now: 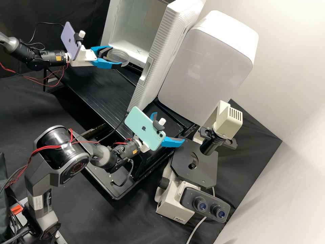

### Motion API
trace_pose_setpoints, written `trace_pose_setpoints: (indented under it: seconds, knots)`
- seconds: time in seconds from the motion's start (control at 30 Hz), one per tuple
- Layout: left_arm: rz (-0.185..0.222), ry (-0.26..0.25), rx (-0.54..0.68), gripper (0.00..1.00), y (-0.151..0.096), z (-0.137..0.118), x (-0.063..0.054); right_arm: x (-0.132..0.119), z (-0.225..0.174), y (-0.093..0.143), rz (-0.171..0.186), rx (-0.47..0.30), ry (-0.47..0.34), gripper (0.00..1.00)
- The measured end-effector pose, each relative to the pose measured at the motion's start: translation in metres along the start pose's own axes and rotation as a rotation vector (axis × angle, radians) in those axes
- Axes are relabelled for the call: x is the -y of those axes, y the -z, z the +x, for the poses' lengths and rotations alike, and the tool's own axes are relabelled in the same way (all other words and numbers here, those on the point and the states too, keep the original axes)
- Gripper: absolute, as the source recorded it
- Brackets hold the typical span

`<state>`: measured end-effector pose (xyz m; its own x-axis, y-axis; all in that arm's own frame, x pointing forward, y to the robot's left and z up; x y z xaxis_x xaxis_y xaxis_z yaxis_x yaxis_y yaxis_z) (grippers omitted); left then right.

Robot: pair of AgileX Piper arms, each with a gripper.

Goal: Place the petri dish in the incubator

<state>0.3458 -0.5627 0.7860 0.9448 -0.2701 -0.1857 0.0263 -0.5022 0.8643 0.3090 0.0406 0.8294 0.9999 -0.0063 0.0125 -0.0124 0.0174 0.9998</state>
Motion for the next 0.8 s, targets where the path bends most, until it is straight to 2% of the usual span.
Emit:
trace_pose_setpoints:
  seconds: [0.13,0.3,0.43,0.57,0.63,0.8]
  knots:
    - [0.001,0.014,-0.006,0.00,0.000,0.004,-0.003,0.000,0.000,0.000,0.000,0.000,0.000,1.00]
    - [-0.001,0.003,0.003,0.00,-0.004,0.018,-0.007,0.000,0.000,0.000,0.000,0.000,0.000,1.00]
    - [-0.007,0.022,0.002,0.00,-0.009,0.033,-0.005,0.000,0.000,0.000,0.000,0.000,0.000,1.00]
    - [0.032,0.048,0.002,0.00,-0.014,0.044,-0.002,0.000,0.000,0.000,0.000,0.000,0.000,1.00]
    - [0.051,0.046,0.002,0.00,-0.016,0.050,-0.002,0.000,0.000,0.000,0.000,0.000,0.000,1.00]
    - [0.066,0.024,-0.008,0.00,-0.019,0.060,-0.009,0.000,0.000,0.000,0.000,0.000,0.000,1.00]
